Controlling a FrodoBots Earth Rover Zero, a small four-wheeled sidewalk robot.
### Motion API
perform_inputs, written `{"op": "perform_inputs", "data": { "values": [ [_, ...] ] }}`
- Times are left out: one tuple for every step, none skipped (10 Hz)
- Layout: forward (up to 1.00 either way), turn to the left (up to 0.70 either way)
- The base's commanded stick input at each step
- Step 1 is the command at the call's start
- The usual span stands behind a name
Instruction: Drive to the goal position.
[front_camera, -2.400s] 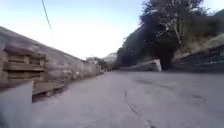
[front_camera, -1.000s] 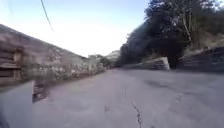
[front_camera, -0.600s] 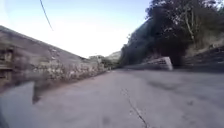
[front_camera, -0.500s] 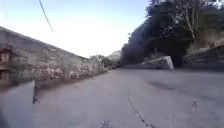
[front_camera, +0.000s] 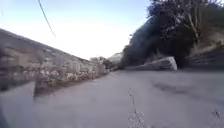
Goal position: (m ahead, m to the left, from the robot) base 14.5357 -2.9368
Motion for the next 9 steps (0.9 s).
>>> {"op": "perform_inputs", "data": {
  "values": [
    [0.70, 0.00],
    [0.70, 0.00],
    [0.70, 0.00],
    [0.70, 0.00],
    [0.70, 0.00],
    [0.70, 0.00],
    [0.70, 0.00],
    [0.70, 0.00],
    [0.70, 0.00]
  ]
}}
